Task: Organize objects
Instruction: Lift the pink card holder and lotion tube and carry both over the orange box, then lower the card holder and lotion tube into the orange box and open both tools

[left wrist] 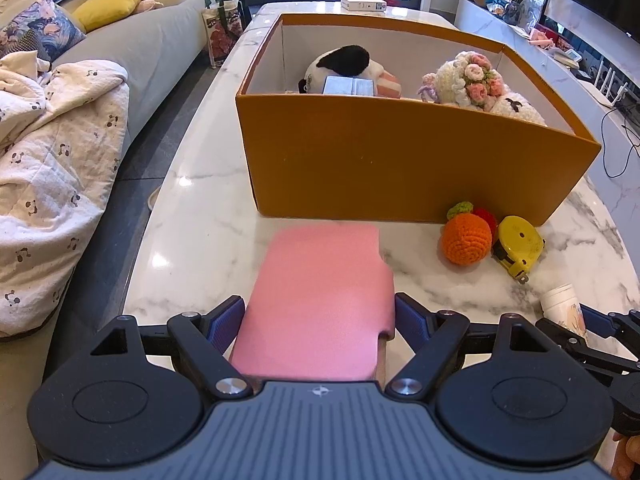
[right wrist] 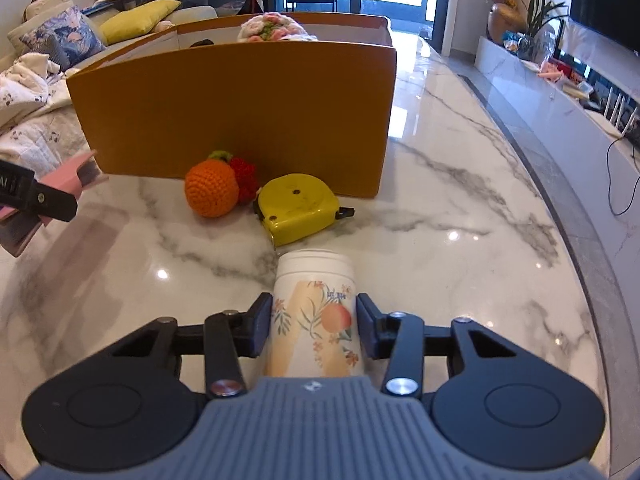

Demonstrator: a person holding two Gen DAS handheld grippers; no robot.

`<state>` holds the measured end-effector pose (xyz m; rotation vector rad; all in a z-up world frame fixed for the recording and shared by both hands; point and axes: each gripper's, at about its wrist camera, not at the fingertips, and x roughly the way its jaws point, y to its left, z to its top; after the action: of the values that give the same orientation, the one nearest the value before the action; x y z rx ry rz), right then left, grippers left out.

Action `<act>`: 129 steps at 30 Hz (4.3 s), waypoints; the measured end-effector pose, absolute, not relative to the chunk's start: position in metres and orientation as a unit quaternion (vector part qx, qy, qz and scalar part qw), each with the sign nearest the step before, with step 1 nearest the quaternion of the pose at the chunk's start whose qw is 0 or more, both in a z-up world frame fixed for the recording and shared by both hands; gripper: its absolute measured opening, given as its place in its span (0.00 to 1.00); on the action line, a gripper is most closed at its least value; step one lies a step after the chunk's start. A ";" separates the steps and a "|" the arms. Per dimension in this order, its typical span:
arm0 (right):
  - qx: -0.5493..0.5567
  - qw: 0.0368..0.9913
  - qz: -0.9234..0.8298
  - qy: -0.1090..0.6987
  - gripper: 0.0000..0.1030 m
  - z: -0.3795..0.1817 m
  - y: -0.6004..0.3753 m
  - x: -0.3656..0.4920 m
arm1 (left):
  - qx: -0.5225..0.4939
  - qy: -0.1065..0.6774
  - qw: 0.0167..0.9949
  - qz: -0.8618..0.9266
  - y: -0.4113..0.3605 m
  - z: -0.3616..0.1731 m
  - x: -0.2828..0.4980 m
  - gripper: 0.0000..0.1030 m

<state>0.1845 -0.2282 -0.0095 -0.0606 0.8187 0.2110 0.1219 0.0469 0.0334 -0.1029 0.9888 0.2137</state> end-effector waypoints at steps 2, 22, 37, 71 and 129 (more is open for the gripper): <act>-0.027 0.913 0.103 0.394 0.45 -0.007 -0.229 0.183 | -0.049 0.470 0.875 0.101 0.047 0.035 0.121 0.76; -0.019 0.914 0.119 0.389 0.46 0.001 -0.226 0.179 | -0.085 0.506 0.846 0.148 0.055 0.003 0.120 0.94; -0.015 0.909 0.120 0.399 0.46 -0.002 -0.226 0.182 | -0.098 0.501 0.840 0.184 0.056 -0.007 0.123 1.00; 0.038 0.939 0.159 0.303 0.45 0.088 -0.226 0.186 | -0.060 0.368 0.919 0.128 0.020 0.096 0.142 0.85; 0.091 0.892 0.120 0.427 0.25 0.065 -0.195 0.453 | 0.027 0.436 0.888 0.145 0.027 0.060 0.326 0.88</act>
<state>0.4527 -0.1947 0.0650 0.1880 0.8870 0.2492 0.3260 0.0267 0.0599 0.0553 0.9060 0.3021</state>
